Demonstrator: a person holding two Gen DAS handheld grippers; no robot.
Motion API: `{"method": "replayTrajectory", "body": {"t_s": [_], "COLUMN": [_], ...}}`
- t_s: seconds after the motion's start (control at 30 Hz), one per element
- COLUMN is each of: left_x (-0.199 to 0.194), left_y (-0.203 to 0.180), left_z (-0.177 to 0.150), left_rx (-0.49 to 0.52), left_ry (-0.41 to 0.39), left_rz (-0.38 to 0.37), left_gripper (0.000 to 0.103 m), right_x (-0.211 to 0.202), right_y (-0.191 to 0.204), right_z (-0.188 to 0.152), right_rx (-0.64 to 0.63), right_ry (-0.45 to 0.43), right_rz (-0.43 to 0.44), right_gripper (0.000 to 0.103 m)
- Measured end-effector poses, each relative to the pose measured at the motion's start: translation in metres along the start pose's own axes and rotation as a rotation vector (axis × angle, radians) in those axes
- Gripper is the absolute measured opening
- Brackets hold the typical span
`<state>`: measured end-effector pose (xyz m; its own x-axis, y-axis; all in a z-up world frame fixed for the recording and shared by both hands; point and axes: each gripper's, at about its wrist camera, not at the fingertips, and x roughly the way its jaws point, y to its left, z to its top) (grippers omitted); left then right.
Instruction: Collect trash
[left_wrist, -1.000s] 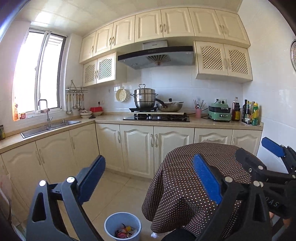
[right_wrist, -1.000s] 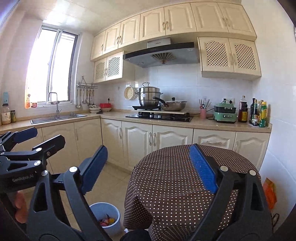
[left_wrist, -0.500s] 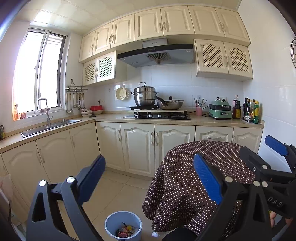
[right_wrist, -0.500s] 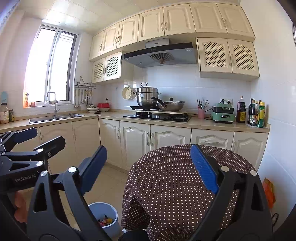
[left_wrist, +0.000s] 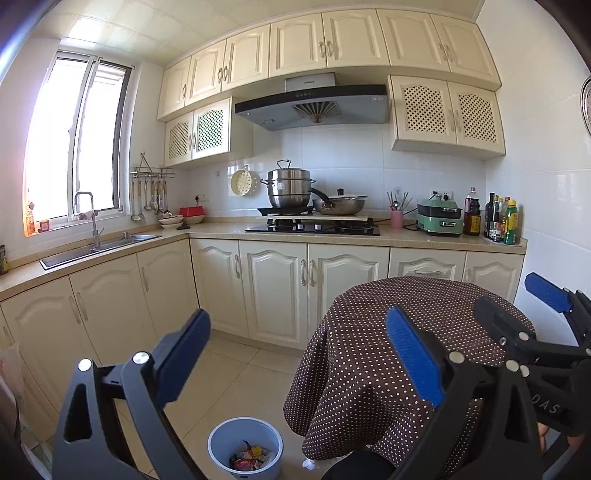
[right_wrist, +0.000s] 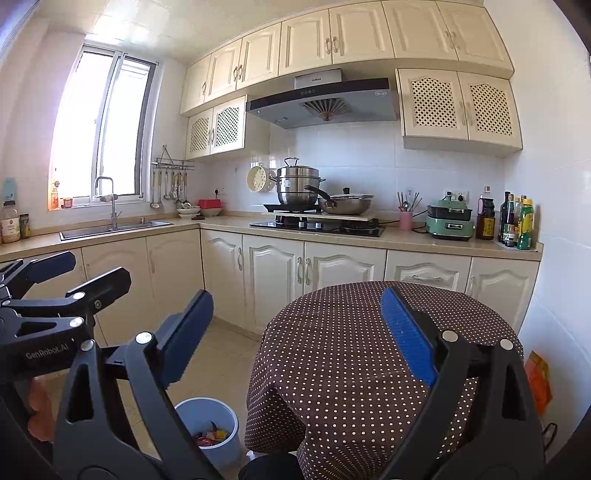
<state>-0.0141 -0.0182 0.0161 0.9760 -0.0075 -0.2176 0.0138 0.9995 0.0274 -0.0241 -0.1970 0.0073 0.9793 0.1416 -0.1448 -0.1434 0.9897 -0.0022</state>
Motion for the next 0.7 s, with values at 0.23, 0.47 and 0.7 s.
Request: {"method": "replayTrajectory", "body": {"t_s": [0.23,0.47,0.7], "left_x": [0.0,-0.0003,0.0013], "left_y": [0.0001,0.0006,0.0023], "left_z": [-0.0019,-0.0036,-0.0054], "left_rx": [-0.001,-0.003,0.0], "left_ry": [0.0,0.003,0.009], "left_rz": [0.001,0.0,0.002], "left_gripper": [0.094,0.094,0.094], "right_x": [0.0016,0.0011,0.0016], "right_y": [0.0003,0.0002,0.003], "right_z": [-0.0004,-0.0045,-0.0069], "right_rx": [0.001,0.005,0.004], "right_ry": [0.0,0.004,0.01], "right_rz": [-0.003,-0.002,-0.003], "right_gripper": [0.091,0.091,0.091]}}
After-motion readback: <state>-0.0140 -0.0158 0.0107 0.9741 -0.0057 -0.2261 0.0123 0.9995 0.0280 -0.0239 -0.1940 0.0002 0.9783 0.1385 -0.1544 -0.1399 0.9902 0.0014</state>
